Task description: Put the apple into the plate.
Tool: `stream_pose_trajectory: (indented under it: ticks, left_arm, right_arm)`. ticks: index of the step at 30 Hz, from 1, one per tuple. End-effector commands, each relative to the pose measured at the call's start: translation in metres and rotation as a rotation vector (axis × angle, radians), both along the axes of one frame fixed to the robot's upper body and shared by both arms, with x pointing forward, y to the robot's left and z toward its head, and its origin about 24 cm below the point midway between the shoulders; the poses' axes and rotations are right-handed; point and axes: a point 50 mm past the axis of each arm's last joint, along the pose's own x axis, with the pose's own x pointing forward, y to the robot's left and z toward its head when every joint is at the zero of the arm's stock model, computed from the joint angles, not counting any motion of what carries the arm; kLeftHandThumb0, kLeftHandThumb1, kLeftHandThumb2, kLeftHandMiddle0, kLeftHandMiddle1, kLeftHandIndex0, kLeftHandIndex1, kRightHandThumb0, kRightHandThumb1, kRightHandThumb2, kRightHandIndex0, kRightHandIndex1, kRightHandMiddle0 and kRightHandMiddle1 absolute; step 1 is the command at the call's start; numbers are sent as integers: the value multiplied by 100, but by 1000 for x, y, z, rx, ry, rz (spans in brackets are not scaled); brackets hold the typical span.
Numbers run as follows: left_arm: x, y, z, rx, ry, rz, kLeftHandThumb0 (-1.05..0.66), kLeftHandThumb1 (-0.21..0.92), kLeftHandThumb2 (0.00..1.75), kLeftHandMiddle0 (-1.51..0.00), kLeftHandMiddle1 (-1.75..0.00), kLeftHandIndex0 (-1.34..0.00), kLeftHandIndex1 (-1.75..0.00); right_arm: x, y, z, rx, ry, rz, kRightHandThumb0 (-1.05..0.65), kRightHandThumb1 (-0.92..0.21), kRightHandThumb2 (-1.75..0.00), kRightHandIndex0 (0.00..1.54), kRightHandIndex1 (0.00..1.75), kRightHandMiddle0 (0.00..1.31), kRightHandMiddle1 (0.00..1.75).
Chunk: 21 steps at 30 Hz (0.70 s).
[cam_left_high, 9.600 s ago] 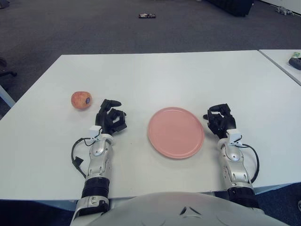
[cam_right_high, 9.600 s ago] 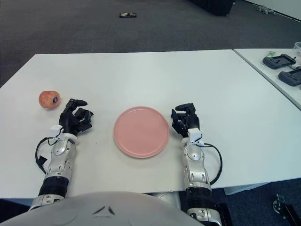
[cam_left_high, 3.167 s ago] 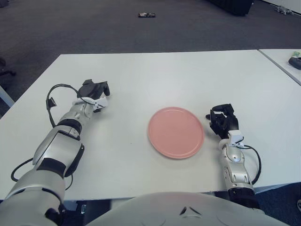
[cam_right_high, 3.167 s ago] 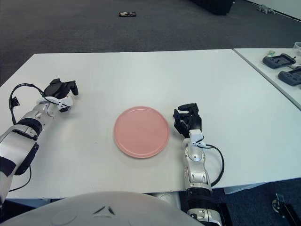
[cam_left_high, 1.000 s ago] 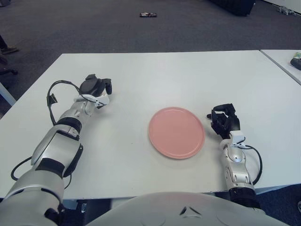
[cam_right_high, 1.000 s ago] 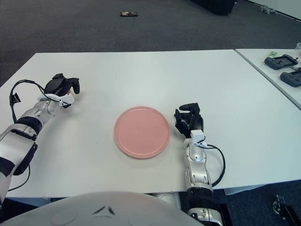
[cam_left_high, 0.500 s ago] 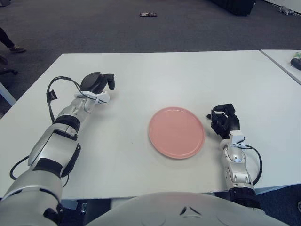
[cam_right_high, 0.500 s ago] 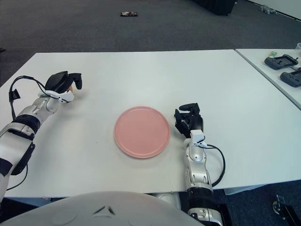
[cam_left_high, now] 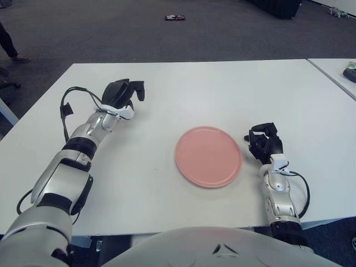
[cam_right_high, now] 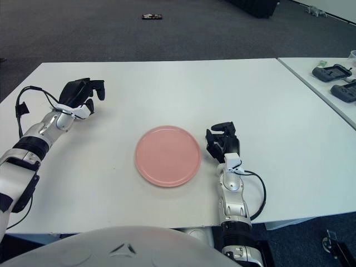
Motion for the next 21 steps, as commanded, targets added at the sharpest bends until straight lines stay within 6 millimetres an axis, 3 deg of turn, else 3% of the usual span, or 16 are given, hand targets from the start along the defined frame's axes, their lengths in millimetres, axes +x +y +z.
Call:
stream_pose_trajectory:
  ticks: [1, 10, 21]
  left_arm:
    - [-6, -10, 6, -31, -30, -77, 55, 12, 155, -77, -175, -102, -175]
    - [-19, -32, 16, -53, -48, -207, 56, 11, 157, -78, -175, -105, -175]
    - [-29, -41, 23, -69, -68, -275, 56, 11, 157, -78, -175, -105, -175]
  right_arm:
    - [4, 0, 3, 2, -2, -3, -35, -87, -59, 50, 123, 22, 175]
    - [4, 0, 3, 11, -11, -7, -35, -89, -57, 50, 123, 21, 175]
    - [4, 1, 4, 4, -29, -2, -35, -89, -57, 51, 123, 21, 175]
